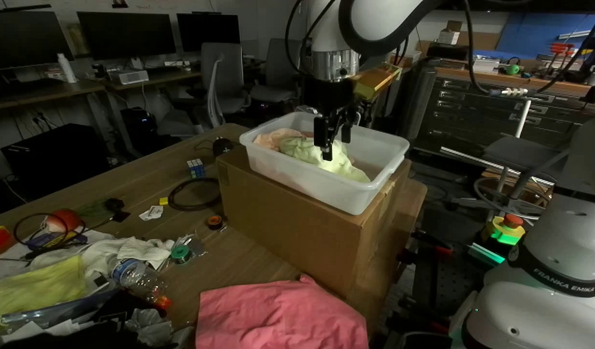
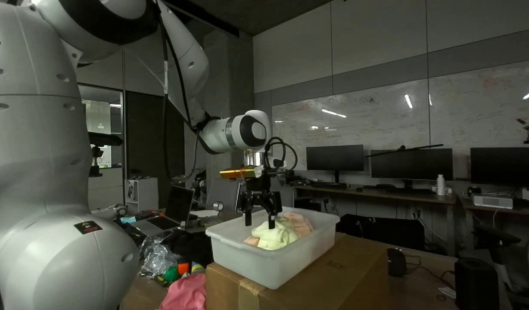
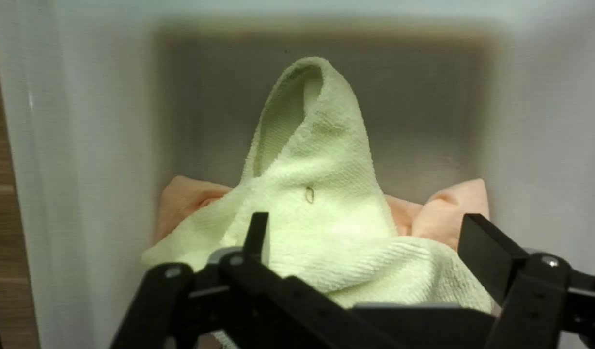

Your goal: Take the t-shirts and towel out of the box and put them on the table

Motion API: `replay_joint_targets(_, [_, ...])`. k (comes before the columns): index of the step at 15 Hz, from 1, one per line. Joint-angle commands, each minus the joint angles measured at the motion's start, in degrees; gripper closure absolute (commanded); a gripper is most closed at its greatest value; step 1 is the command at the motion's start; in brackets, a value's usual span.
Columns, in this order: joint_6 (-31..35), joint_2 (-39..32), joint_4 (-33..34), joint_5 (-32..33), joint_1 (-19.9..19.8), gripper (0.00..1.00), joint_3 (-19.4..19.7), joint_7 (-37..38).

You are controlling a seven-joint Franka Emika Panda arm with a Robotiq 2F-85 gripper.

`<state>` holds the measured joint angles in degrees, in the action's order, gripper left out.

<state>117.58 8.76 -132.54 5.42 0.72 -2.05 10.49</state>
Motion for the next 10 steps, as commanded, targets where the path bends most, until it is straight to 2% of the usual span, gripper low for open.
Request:
replay_joint_targets(1, [3.9,-2.7,0.0,2.8,-0.4,0.0,0.1,-1.9])
replay_joint_targets(10, [15.8,-6.5,-3.1,11.5,-1.2,0.0,0.9,4.0])
